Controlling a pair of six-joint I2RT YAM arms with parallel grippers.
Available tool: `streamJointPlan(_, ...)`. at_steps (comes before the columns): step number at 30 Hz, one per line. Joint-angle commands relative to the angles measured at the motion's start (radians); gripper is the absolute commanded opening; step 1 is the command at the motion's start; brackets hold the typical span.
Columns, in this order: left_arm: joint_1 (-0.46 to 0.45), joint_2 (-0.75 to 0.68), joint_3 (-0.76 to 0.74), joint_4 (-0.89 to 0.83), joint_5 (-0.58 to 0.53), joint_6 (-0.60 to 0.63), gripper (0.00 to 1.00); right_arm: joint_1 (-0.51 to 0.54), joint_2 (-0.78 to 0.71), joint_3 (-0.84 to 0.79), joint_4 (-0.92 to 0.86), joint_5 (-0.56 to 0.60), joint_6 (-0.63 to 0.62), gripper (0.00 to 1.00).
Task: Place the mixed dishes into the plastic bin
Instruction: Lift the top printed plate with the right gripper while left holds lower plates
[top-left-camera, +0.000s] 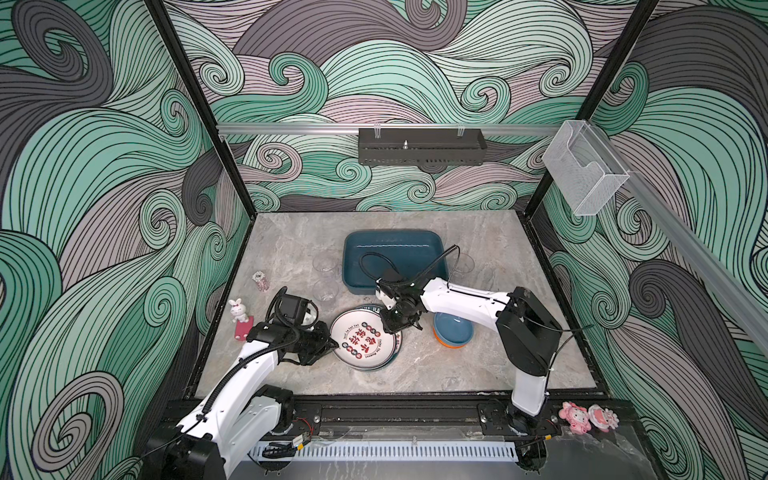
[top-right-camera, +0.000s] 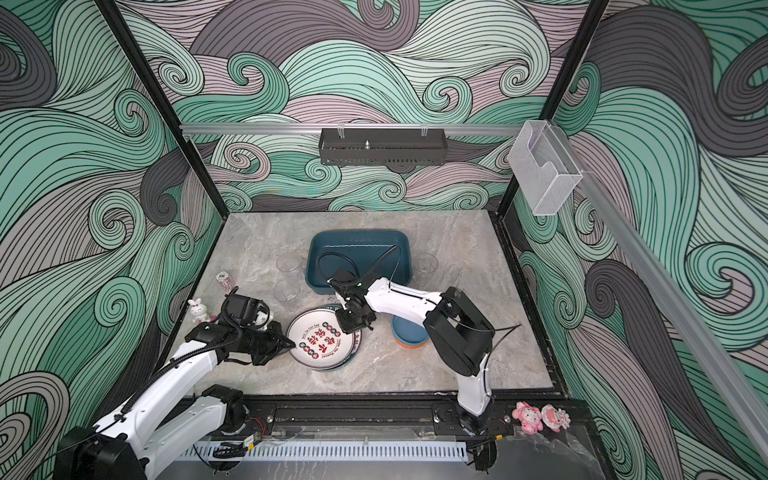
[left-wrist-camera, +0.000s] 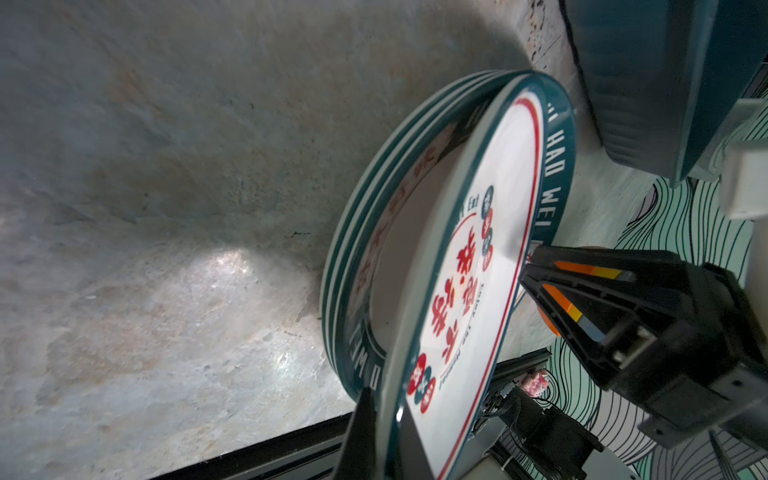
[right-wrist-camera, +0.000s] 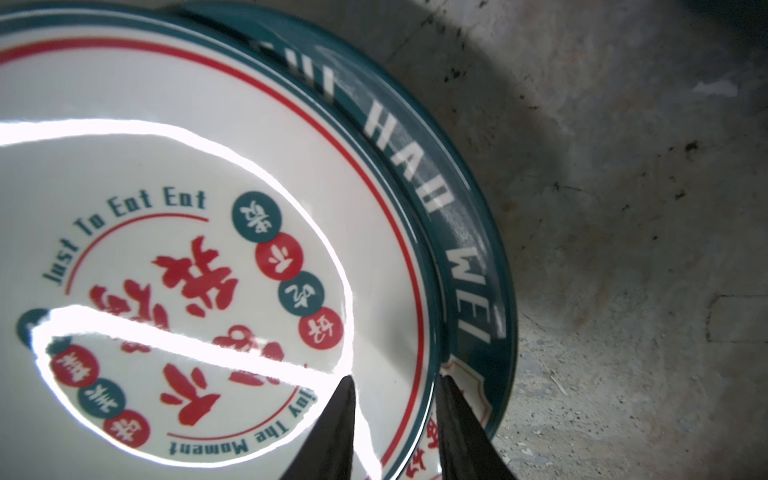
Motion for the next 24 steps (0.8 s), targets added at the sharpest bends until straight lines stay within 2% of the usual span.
streamJointPlan(1, -0.006, -0.031, 0.059, -0.021, 0.014, -0.005, 0.0, -0.008, -0.093, 0.018, 0.002, 0.012, 0.007, 0.4)
streamJointPlan(12, -0.005, -0.062, 0.152, 0.012, 0.079, -0.025, 0.0, -0.133, -0.281, -0.045, 0.017, -0.044, 0.049, 0.47)
streamJointPlan(24, -0.007, -0.041, 0.242, 0.181, 0.107, -0.102, 0.0, -0.3, -0.412, -0.193, 0.236, -0.332, 0.189, 0.58)
